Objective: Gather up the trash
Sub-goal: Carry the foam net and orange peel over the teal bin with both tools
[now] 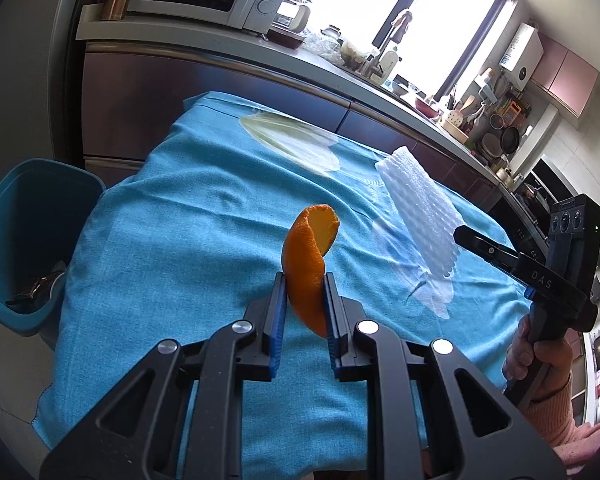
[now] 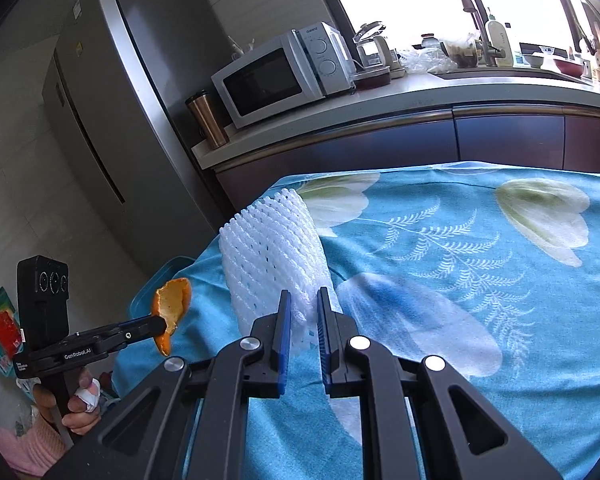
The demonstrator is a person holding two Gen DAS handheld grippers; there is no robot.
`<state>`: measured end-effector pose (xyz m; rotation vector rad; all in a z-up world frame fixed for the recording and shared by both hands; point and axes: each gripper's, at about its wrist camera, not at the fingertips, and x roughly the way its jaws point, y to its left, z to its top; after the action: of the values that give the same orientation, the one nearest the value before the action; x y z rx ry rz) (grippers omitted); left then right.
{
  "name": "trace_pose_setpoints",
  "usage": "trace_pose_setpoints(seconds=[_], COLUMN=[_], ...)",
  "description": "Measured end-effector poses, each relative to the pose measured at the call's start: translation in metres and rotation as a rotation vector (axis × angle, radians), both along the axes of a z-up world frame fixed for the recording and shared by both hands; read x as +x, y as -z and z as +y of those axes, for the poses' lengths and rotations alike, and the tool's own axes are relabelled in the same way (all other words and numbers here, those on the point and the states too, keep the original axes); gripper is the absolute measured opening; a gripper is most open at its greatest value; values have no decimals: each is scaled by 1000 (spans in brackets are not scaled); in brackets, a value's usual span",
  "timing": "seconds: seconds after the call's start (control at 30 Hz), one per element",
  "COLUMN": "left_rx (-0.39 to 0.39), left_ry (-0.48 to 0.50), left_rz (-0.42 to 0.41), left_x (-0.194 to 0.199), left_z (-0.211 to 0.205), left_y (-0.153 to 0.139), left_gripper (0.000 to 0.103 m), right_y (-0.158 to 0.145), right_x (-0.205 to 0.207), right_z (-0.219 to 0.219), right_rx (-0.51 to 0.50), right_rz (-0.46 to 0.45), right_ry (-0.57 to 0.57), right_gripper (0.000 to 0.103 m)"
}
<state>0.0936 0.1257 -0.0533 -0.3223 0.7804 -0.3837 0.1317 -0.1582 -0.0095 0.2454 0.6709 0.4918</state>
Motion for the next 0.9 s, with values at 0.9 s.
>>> trace_pose_setpoints(seconds=[0.9], left_rx=[-2], left_ry=[-91], left_rz=[-25], left_x=[-32], left_z=[52], left_y=[-13], left_gripper=[18], right_y=[-1], right_x=[-3], right_z=[70], right_rx=[19], right_rz=[5], right_ry=[-158], right_gripper=[11])
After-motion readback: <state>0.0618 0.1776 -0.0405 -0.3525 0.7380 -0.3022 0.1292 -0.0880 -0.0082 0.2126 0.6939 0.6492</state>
